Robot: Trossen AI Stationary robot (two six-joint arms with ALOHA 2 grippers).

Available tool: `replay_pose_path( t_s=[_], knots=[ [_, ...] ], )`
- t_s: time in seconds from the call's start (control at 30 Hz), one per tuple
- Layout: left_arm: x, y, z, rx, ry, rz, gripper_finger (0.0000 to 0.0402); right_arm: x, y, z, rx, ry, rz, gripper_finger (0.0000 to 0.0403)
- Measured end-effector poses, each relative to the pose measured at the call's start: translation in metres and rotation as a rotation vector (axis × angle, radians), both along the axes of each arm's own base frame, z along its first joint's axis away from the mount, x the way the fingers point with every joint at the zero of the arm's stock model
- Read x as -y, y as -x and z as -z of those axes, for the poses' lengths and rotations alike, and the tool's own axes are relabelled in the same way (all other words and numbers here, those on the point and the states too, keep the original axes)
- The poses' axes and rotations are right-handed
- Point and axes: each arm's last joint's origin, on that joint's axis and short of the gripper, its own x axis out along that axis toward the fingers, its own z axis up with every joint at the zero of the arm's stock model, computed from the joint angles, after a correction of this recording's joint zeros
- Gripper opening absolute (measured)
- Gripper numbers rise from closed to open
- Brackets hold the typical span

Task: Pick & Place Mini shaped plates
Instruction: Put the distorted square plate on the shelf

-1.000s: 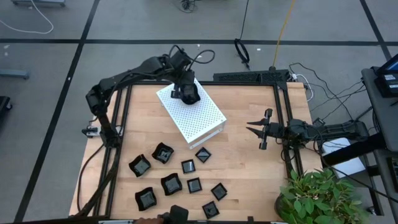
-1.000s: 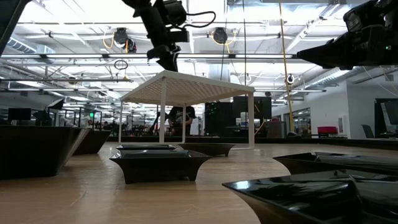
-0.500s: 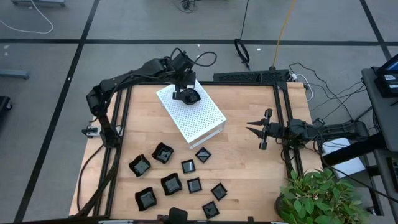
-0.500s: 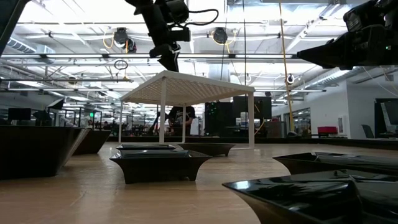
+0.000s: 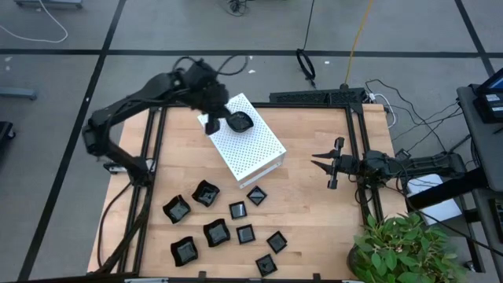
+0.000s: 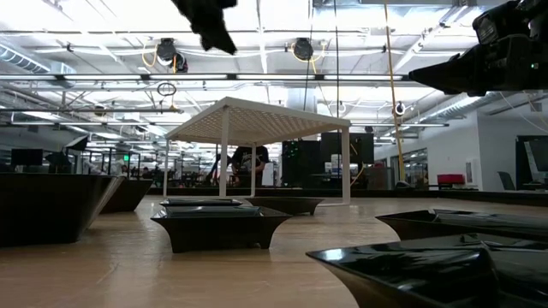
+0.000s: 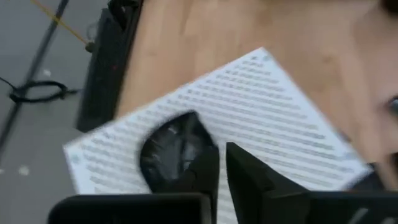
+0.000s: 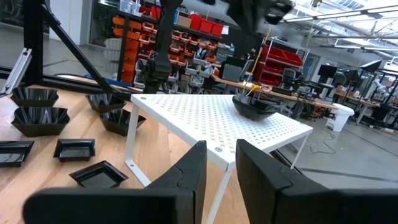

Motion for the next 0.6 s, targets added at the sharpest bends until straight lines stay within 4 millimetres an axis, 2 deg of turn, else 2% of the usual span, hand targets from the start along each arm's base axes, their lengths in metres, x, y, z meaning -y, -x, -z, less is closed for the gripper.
replay_pose_path(
  t_s=[0.1,0.27,0.43,0.6],
  knots=[
    [0.020,0.020,-0.001,0.078,0.057,-0.024,0.0005,0.000,0.000,0.000,0.000,0.000,0.000,0.0073],
    [0.066,0.054,0.005,0.292,0.086,-0.007,0.0004,0.000,0.000,0.000,0.000,0.000,0.000,0.0073],
    [0.116,0.089,0.031,0.370,0.129,0.019,0.0004,0.000,0.000,0.000,0.000,0.000,0.000,0.0073],
    [0.155,0.119,0.078,0.241,0.337,-0.045,0.0004,0.000,0.000,0.000,0.000,0.000,0.000,0.0073]
  ],
)
